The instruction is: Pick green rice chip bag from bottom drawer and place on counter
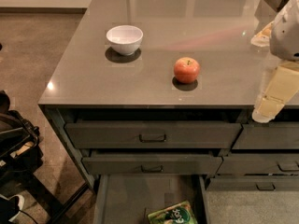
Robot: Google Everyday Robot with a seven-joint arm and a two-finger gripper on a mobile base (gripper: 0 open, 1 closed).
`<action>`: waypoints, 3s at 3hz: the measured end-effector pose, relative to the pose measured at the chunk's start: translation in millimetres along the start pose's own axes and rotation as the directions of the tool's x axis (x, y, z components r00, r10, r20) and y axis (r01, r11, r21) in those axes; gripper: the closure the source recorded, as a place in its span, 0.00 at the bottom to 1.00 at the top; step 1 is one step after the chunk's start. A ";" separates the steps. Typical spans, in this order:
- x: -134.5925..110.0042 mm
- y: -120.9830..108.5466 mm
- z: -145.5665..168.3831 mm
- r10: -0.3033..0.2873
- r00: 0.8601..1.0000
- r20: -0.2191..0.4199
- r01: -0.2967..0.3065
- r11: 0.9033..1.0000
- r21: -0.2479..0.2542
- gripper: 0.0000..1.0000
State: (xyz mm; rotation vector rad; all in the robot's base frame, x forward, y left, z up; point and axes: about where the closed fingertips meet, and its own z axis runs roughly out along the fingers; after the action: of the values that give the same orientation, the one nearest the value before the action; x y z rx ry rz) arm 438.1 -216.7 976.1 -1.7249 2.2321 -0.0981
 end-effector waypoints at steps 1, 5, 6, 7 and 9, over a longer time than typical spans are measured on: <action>0.0 0.0 0.0 0.000 1.000 0.000 0.000 1.000 0.000 0.00; 120.8 113.2 157.7 0.224 0.926 0.305 -0.217 0.974 -0.058 0.00; 141.0 134.9 200.4 0.288 0.911 0.294 -0.277 0.957 -0.081 0.00; 142.0 137.9 198.4 0.296 0.909 0.292 -0.291 0.955 -0.064 0.00; 139.1 194.6 314.3 0.405 0.808 0.427 -0.392 0.912 -0.123 0.00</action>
Offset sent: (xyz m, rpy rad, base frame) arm -0.0159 -0.0132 -0.0184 0.0549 -0.0239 -0.0009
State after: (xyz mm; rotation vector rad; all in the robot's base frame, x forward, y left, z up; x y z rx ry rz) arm 317.1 -253.4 602.0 -1.1006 2.1818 0.3917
